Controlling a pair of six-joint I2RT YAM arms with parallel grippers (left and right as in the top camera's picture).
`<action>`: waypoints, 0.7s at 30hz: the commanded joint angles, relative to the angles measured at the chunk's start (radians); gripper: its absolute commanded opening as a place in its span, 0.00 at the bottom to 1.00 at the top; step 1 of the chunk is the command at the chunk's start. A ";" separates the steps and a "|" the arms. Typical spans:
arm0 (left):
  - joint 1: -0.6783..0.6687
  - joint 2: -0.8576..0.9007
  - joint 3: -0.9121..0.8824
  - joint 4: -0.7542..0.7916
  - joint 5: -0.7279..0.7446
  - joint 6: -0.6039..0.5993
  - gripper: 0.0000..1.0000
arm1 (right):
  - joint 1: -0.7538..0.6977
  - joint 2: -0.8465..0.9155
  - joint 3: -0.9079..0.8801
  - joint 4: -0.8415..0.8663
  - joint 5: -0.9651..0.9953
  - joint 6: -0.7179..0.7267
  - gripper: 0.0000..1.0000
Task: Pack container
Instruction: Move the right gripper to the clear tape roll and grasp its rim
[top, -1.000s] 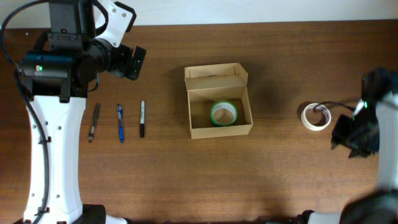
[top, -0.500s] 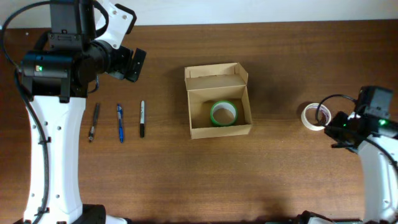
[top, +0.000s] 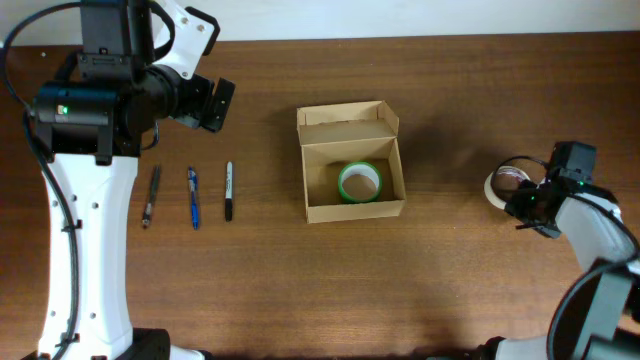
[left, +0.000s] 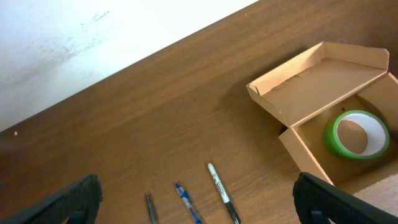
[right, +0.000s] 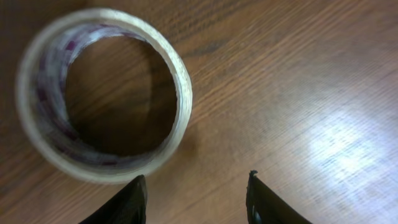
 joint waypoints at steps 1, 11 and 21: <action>-0.002 -0.019 0.013 -0.002 -0.003 0.013 0.99 | -0.002 0.056 0.001 0.013 -0.025 -0.037 0.49; -0.002 -0.019 0.013 -0.002 -0.003 0.013 0.99 | -0.001 0.068 0.021 0.015 -0.055 -0.043 0.49; -0.002 -0.019 0.013 -0.006 -0.003 0.013 0.99 | 0.000 0.068 0.132 -0.023 -0.074 -0.060 0.48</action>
